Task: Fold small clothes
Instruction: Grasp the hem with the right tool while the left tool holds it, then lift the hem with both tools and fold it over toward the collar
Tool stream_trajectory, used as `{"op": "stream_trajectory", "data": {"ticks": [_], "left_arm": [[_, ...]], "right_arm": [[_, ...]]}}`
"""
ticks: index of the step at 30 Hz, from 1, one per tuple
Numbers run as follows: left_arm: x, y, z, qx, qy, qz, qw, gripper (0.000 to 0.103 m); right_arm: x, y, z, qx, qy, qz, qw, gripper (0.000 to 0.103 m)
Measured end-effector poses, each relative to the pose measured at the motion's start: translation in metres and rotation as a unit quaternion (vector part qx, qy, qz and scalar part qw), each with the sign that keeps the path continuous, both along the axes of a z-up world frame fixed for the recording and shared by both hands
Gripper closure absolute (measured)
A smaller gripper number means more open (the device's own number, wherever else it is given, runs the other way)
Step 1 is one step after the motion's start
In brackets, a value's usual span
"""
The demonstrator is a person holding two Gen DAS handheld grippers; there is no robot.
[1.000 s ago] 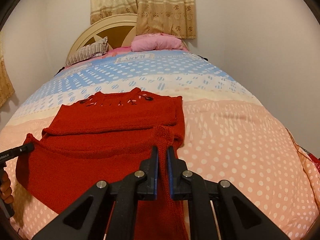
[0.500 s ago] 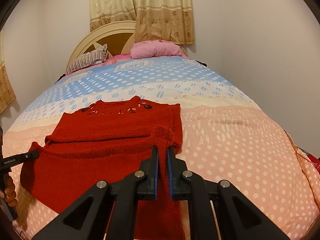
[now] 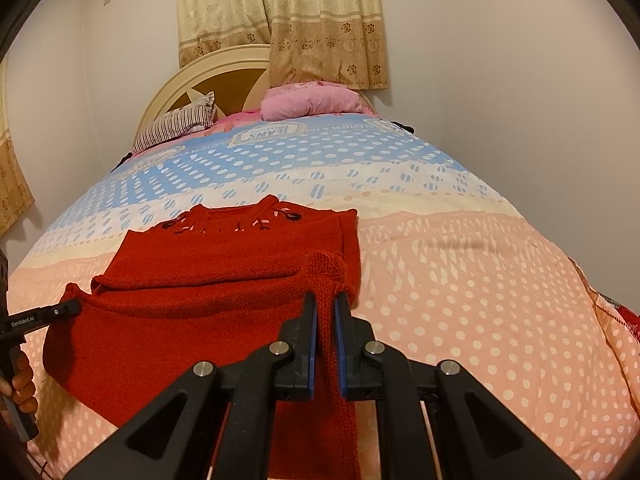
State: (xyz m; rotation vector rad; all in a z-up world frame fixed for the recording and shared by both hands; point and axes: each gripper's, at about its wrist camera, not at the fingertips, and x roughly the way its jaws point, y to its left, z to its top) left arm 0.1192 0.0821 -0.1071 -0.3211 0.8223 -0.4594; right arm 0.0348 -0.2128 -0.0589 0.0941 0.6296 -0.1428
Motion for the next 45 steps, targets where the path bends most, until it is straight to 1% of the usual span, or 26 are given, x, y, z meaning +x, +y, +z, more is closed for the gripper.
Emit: {"op": "stream_trajectory", "data": {"ticks": [11,18,23,28,31,33,34,36,37,38,41,43,45], "left_arm": [[0.008,-0.003,-0.002,-0.004,0.003,0.002,1.0000,0.093],[0.011,-0.004,-0.002,0.001,0.003,0.004,1.0000,0.093],[0.031,-0.005,0.005,0.001,0.001,0.002,1.0000,0.093],[0.062,-0.008,0.021,0.002,-0.015,0.004,0.9999,0.093],[0.090,-0.009,0.033,0.010,-0.032,0.014,0.9993,0.093],[0.111,-0.008,0.036,0.011,-0.035,0.024,0.9990,0.093],[0.122,-0.007,0.035,0.011,-0.034,0.031,0.9989,0.097],[0.144,-0.005,0.032,0.005,-0.027,0.040,0.9988,0.097],[0.156,-0.004,0.028,0.001,-0.022,0.046,0.9987,0.097],[0.170,-0.004,0.024,0.006,-0.020,0.054,0.9983,0.097],[0.198,-0.007,0.013,0.020,-0.015,0.069,0.9973,0.097],[0.211,-0.008,0.007,0.021,-0.007,0.072,0.9972,0.097],[0.220,-0.011,0.002,0.030,-0.005,0.075,0.9967,0.097]], "right_arm": [[0.009,-0.006,-0.001,0.004,0.008,-0.002,1.000,0.096],[0.012,-0.006,-0.002,-0.001,0.009,0.001,1.000,0.096],[0.027,-0.006,-0.002,-0.018,0.019,0.012,1.000,0.096],[0.063,-0.007,0.009,-0.020,0.013,0.020,1.000,0.096],[0.097,-0.007,0.019,-0.029,0.008,0.023,0.999,0.096],[0.119,-0.009,0.023,-0.018,0.008,0.024,1.000,0.096],[0.133,-0.011,0.025,-0.012,0.007,0.023,1.000,0.096],[0.162,-0.016,0.026,0.001,0.006,0.019,1.000,0.096],[0.175,-0.018,0.025,0.005,0.007,0.019,1.000,0.096],[0.185,-0.019,0.023,0.007,0.007,0.019,1.000,0.096],[0.222,-0.019,0.011,-0.008,0.013,0.011,1.000,0.096],[0.242,-0.021,-0.001,-0.019,0.021,0.006,1.000,0.096],[0.261,-0.022,-0.016,-0.024,0.033,0.005,0.999,0.096]]}}
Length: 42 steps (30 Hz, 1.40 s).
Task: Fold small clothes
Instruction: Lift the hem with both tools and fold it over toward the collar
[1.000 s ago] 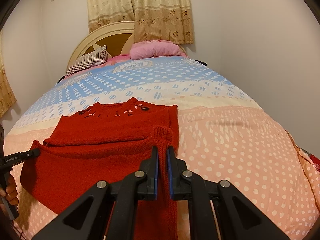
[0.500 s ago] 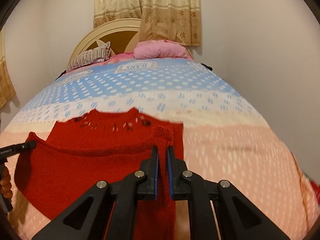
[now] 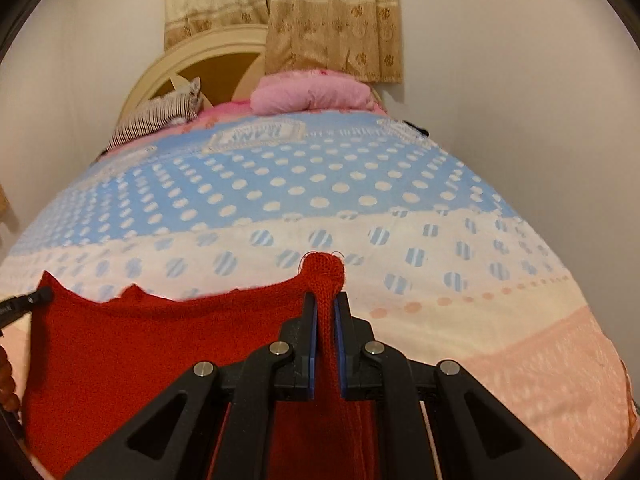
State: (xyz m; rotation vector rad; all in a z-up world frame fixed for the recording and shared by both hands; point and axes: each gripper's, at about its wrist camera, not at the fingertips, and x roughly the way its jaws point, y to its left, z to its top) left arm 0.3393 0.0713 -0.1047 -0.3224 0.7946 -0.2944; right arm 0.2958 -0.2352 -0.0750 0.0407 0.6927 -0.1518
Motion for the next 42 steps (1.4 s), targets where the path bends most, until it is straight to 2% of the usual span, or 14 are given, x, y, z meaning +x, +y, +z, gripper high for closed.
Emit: {"op": "stream_trajectory", "data": {"ticks": [4,8,11,15,16,19,21,22,23,27,28,31,36,42], "left_arm": [[0.013,-0.002,-0.013,0.013,0.015,0.013,0.9997,0.097],[0.023,-0.004,-0.031,0.026,0.049,0.018,0.9983,0.097],[0.030,-0.004,-0.039,0.030,0.077,0.021,0.9964,0.090],[0.027,-0.017,-0.035,0.081,0.074,0.017,0.9938,0.088],[0.026,-0.019,-0.033,0.096,0.073,0.019,0.9926,0.083],[0.015,-0.019,-0.022,0.126,0.065,0.034,0.9893,0.064],[0.000,-0.016,-0.010,0.133,0.049,0.039,0.9891,0.053],[-0.008,-0.016,-0.003,0.144,0.040,0.041,0.9879,0.043],[-0.017,-0.016,0.003,0.161,0.031,0.045,0.9854,0.039],[-0.053,-0.020,0.023,0.193,-0.005,0.040,0.9804,0.037],[-0.064,-0.022,0.026,0.198,-0.009,0.038,0.9795,0.037],[-0.091,-0.031,0.029,0.203,-0.013,0.026,0.9787,0.037],[-0.128,-0.049,0.020,0.198,-0.004,0.007,0.9802,0.037],[-0.144,-0.075,-0.011,0.231,0.017,-0.001,0.9727,0.037]], "right_arm": [[0.020,-0.003,-0.022,-0.006,0.006,0.005,1.000,0.096],[0.035,-0.007,-0.043,-0.016,0.037,-0.011,0.999,0.096],[0.038,-0.011,-0.049,-0.016,0.056,-0.022,0.998,0.096],[0.049,-0.009,-0.063,-0.029,0.103,-0.025,0.994,0.094],[0.052,-0.008,-0.065,-0.033,0.115,-0.026,0.992,0.090],[0.050,-0.008,-0.061,-0.045,0.122,-0.041,0.991,0.061],[0.039,-0.012,-0.048,-0.037,0.105,-0.045,0.993,0.060],[0.024,-0.015,-0.034,-0.030,0.075,-0.053,0.995,0.059],[0.012,-0.018,-0.023,-0.025,0.051,-0.062,0.996,0.056],[-0.044,-0.013,0.014,-0.025,-0.005,-0.077,0.997,0.056],[-0.055,-0.007,0.016,-0.025,-0.003,-0.067,0.997,0.056],[-0.086,0.015,0.016,-0.025,0.001,-0.029,0.999,0.069],[-0.131,0.050,-0.004,-0.009,0.023,0.008,1.000,0.069],[-0.146,0.065,-0.037,-0.002,0.060,0.015,0.998,0.069]]}}
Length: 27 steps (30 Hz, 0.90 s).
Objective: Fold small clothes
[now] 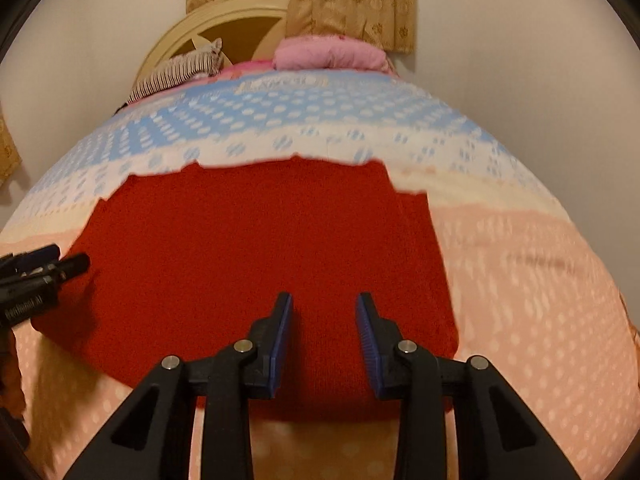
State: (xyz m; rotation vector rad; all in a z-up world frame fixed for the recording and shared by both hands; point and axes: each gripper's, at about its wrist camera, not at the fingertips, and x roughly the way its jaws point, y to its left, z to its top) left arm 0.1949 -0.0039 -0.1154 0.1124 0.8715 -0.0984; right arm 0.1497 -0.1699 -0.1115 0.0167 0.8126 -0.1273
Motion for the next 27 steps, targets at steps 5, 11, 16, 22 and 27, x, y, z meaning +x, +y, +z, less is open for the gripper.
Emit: {"op": "stream_trajectory", "data": {"ticks": [5,11,16,22,27], "left_arm": [[0.000,-0.007,-0.005,0.035,-0.018,0.003,0.9992,0.036],[-0.006,-0.002,-0.006,0.044,-0.023,0.010,0.9987,0.030],[-0.016,0.027,0.009,-0.025,-0.021,0.033,0.9989,0.015],[-0.004,0.054,0.004,-0.116,-0.001,0.084,0.9897,0.008],[0.014,0.051,-0.025,-0.148,0.050,0.103,0.9823,0.008]], "right_arm": [[-0.004,-0.010,-0.020,0.013,0.011,-0.016,1.000,0.069],[-0.005,-0.010,-0.022,0.008,0.002,-0.019,1.000,0.069],[-0.009,-0.008,-0.013,-0.003,-0.009,-0.028,1.000,0.069],[-0.020,0.041,0.021,-0.005,-0.061,0.041,0.997,0.069],[-0.002,0.078,0.010,0.020,-0.040,0.084,0.996,0.073]]}}
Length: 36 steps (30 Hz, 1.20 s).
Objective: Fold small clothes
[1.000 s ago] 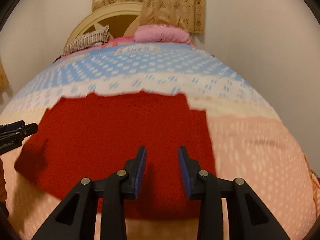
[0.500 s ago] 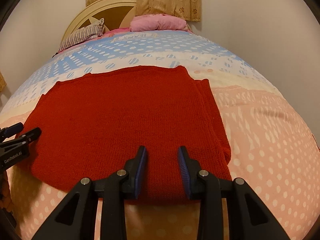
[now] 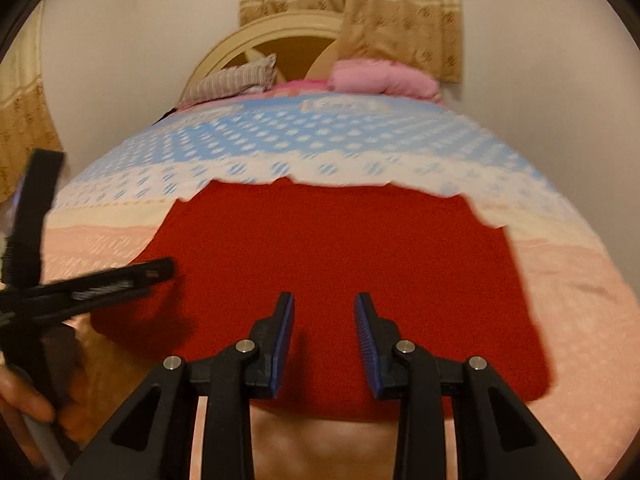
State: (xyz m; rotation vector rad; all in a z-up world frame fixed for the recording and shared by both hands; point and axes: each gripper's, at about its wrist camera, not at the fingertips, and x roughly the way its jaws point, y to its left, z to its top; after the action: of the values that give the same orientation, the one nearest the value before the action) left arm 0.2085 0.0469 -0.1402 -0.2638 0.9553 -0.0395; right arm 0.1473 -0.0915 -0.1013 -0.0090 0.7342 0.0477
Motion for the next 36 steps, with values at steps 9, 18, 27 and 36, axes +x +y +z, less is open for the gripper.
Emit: {"op": "stream_trajectory", "data": {"ticks": [9,18,27,36], "left_arm": [[0.002,-0.012,-0.002,0.013,-0.028,0.005,0.9995,0.010],[0.000,-0.013,0.008,0.014,-0.053,-0.009,0.9985,0.065],[-0.009,-0.055,0.050,0.030,-0.135,-0.109,0.9844,0.087],[-0.001,-0.065,0.023,-0.017,-0.121,-0.153,0.9806,0.087]], "right_arm": [[0.012,0.009,-0.039,0.018,0.052,0.006,0.998,0.073],[0.012,0.012,-0.041,0.021,0.047,0.006,0.999,0.073],[0.009,0.004,-0.042,0.052,0.043,0.004,0.998,0.073],[0.011,-0.028,-0.035,0.155,0.048,0.007,0.987,0.073]]}}
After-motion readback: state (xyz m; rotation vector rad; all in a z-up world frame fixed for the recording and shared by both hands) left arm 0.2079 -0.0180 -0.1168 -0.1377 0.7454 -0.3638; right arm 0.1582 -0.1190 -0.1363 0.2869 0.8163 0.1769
